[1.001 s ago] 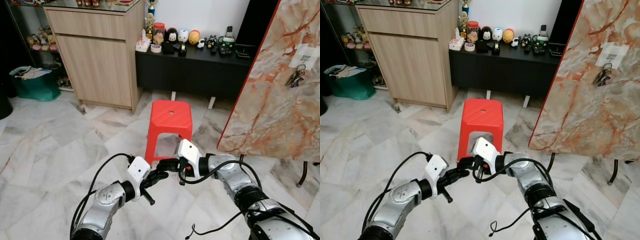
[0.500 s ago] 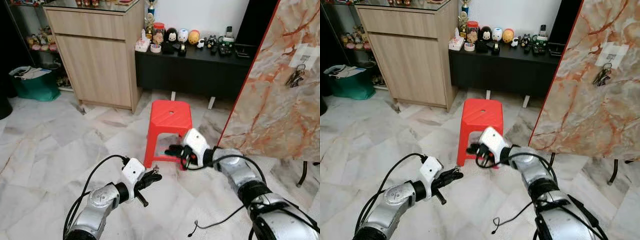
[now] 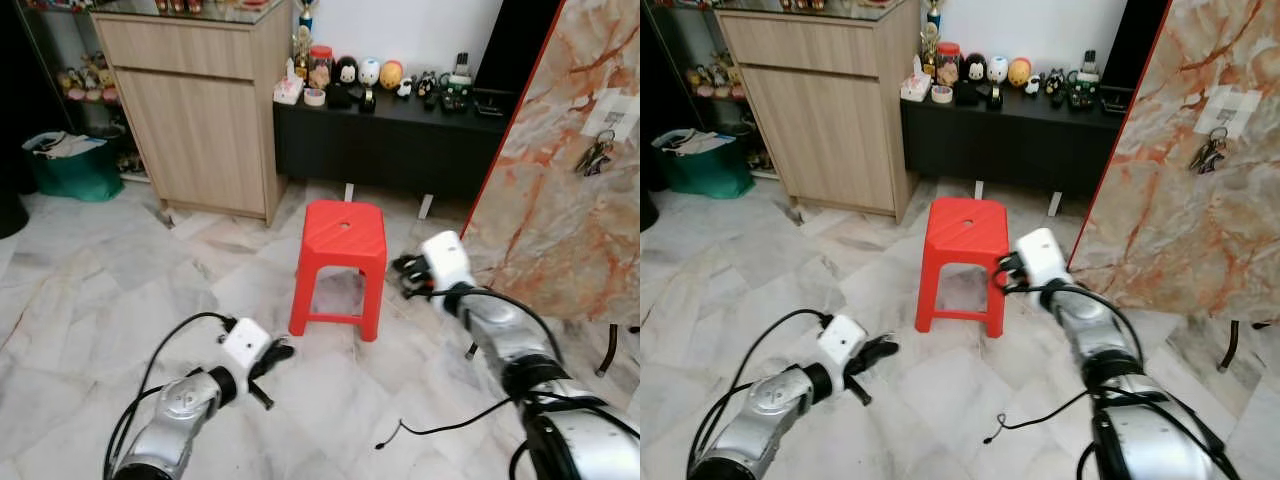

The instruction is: Hang keys on a hook

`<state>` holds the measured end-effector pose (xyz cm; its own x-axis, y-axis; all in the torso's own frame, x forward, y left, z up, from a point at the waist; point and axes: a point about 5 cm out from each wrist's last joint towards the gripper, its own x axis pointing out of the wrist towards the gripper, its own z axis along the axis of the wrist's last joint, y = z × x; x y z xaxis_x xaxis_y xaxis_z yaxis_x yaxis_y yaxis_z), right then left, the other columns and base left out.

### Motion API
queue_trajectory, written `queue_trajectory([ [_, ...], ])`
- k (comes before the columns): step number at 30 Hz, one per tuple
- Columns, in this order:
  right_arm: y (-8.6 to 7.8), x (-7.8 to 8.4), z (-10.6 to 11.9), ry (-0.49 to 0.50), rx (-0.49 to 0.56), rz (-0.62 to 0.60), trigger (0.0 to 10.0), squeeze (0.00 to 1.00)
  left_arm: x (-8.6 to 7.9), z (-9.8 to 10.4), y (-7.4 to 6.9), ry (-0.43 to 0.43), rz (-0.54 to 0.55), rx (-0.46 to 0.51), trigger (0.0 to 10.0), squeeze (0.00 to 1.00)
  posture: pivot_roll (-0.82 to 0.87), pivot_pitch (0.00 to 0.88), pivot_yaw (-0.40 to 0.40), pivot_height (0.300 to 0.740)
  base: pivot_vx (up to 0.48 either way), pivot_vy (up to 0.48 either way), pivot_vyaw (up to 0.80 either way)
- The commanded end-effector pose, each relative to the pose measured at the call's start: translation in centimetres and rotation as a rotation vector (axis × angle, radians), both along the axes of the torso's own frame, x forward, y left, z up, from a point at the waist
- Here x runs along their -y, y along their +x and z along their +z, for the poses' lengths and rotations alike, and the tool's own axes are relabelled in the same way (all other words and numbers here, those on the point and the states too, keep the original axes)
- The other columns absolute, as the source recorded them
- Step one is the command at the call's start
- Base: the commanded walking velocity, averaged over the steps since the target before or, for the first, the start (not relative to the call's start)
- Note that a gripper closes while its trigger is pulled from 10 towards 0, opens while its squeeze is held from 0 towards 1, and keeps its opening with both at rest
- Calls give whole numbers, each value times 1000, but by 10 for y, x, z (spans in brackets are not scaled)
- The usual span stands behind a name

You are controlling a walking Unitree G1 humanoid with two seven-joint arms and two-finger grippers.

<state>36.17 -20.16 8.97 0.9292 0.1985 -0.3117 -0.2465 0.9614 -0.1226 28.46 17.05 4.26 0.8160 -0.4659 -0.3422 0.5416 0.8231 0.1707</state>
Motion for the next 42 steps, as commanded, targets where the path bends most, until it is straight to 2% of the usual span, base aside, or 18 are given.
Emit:
queue_trajectory([
  [1, -14, 27, -19, 26, -76, -190, 10000, 0, -17, -2, 4, 33, 123, 6, 10000, 0, 118, 0, -89, 740, 0, 0, 0],
  [2, -28, 46, -34, 37, -131, -320, 10000, 0, -33, -8, 5, 41, 247, -15, 10000, 0, 111, 0, -82, 740, 0, 0, 0],
  [3, -38, 53, -43, 33, -169, -366, 10000, 0, -41, -12, 3, 41, 313, -34, 10000, 0, 102, 0, -77, 740, 0, 0, 0],
  [4, -38, 53, -43, 33, -169, -366, 10000, 0, -41, -12, 3, 41, 313, -34, 10000, 0, 102, 0, -77, 740, 0, 0, 0],
  [5, -69, 61, -78, -10, -315, -410, 10000, 0, -64, -34, -9, 37, 503, -142, 10000, 0, 95, 0, -70, 740, 0, 0, 0],
  [7, -99, 57, -107, -23, -449, -418, 10000, 0, -77, -60, -31, 83, 600, -290, 10000, 0, 85, 0, -61, 740, 0, 0, 0],
  [9, -127, 45, -133, -38, -576, -381, 10000, 0, -82, -83, -58, 173, 607, -428, 10000, 0, 77, 0, -54, 740, 0, 0, 0],
  [10, -127, 45, -133, -38, -576, -381, 10000, 0, -82, -83, -58, 173, 607, -428, 10000, 0, 77, 0, -54, 740, 0, 0, 0],
  [11, -160, 34, -157, -89, -704, -330, 10000, 0, -84, -105, -91, 271, 585, -564, 10000, 0, 82, 0, -45, 740, 0, 0, 0],
  [14, -189, 27, -173, -118, -811, -325, 10000, 0, -85, -122, -124, 338, 574, -684, 10000, 0, 90, 0, -42, 740, 0, 0, 0],
  [17, -200, 22, -179, -105, -838, -351, 10000, 0, -85, -131, -146, 348, 601, -747, 10000, 0, 91, 0, -32, 740, 0, 0, 0],
  [19, -200, 19, -180, -45, -826, -384, 10000, 0, -83, -133, -151, 332, 607, -755, 10000, 0, 88, 0, -29, 740, 0, 0, 0],
  [21, -198, 17, -179, -9, -805, -399, 10000, 0, -82, -134, -152, 330, 618, -753, 10000, 0, 86, 0, -27, 740, 0, 0, 0],
  [24, -196, 21, -177, -8, -797, -428, 10000, 0, -81, -135, -152, 340, 619, -760, 10000, 0, 92, 0, -36, 740, 0, 0, 0],
  [30, -189, 25, -173, 2, -783, -405, 10000, 0, -76, -133, -144, 330, 615, -737, 10000, 0, 60, 0, -7, 740, 0, 0, 0],
  [35, -188, 24, -173, -18, -782, -381, 10000, 0, -77, -133, -144, 333, 615, -739, 10000, 0, 36, 0, 12, 740, 0, -334, 0],
  [42, -192, 24, -175, -94, -793, -283, 10000, 0, -79, -133, -145, 334, 609, -745, 10000, 0, 25, 0, 29, 740, 0, -385, 0],
])
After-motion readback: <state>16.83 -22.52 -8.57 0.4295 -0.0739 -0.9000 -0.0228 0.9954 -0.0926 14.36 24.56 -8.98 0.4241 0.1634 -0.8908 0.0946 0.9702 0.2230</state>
